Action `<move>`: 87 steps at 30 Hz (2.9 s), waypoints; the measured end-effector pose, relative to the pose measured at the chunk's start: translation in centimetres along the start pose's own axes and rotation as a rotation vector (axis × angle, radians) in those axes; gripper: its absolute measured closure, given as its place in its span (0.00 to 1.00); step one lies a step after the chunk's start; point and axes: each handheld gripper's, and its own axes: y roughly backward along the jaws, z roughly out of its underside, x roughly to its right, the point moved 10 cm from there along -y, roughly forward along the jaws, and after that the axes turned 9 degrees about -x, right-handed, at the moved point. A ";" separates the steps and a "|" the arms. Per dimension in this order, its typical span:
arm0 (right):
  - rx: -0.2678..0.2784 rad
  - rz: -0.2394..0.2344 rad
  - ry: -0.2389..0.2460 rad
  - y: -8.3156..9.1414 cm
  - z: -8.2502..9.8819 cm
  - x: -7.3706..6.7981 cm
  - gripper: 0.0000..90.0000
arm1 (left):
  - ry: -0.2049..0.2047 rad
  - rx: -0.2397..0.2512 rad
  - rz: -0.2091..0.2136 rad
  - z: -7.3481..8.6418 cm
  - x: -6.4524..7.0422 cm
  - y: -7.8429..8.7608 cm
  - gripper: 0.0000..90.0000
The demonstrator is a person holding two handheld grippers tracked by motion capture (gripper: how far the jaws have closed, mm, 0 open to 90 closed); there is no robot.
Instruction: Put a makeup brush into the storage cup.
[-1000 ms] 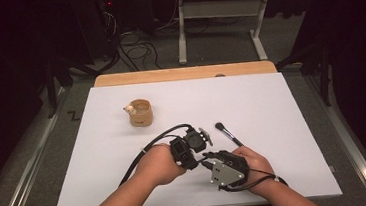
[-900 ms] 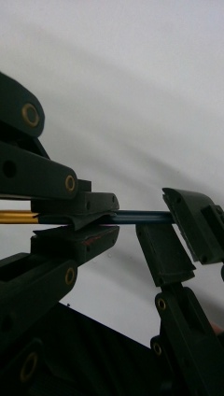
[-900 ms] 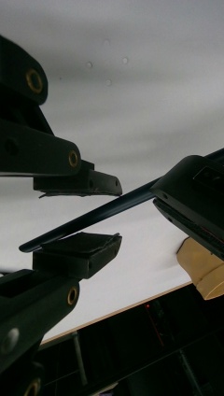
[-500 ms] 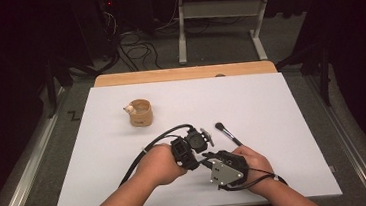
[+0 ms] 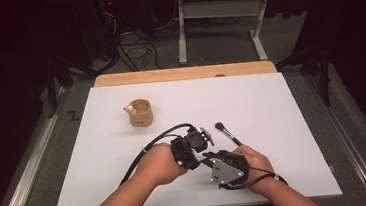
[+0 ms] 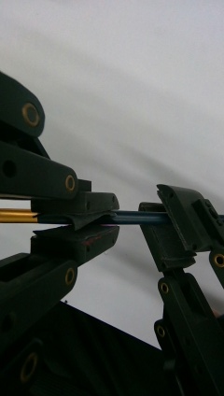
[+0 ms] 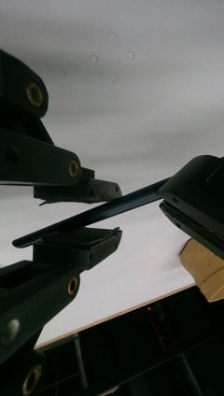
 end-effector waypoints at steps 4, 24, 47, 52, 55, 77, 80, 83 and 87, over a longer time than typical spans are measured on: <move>-0.005 -0.003 0.014 0.0 0.0 -0.2 0.89 | -0.005 0.002 0.001 0.0 -0.1 0.2 0.91; -0.016 -0.013 0.012 0.2 0.3 -0.3 0.95 | 0.021 0.031 -0.021 0.0 -0.8 0.6 0.38; -0.045 -0.017 -0.020 0.4 1.4 -0.3 0.95 | 0.094 0.067 -0.065 1.6 -2.5 1.0 0.01; -0.053 -0.020 -0.039 0.5 2.1 -0.2 0.95 | 0.107 0.090 -0.067 2.0 -2.8 1.4 0.01; -0.048 -0.011 -0.040 0.6 2.4 0.1 0.95 | 0.111 0.108 -0.073 2.4 -3.1 1.5 0.01; -0.029 -0.019 -0.143 0.8 3.5 0.4 0.95 | 0.154 0.389 -0.074 4.0 -4.3 0.7 0.06; -0.024 -0.021 -0.147 0.7 3.6 0.4 0.95 | 0.167 0.424 -0.082 4.5 -4.6 -0.1 0.06; -0.013 -0.027 -0.164 0.6 3.6 0.3 0.95 | 0.187 0.463 -0.096 4.9 -4.9 -1.0 0.06; -0.011 -0.031 -0.180 0.6 3.6 0.2 0.96 | 0.203 0.514 -0.093 5.4 -5.0 -2.0 0.07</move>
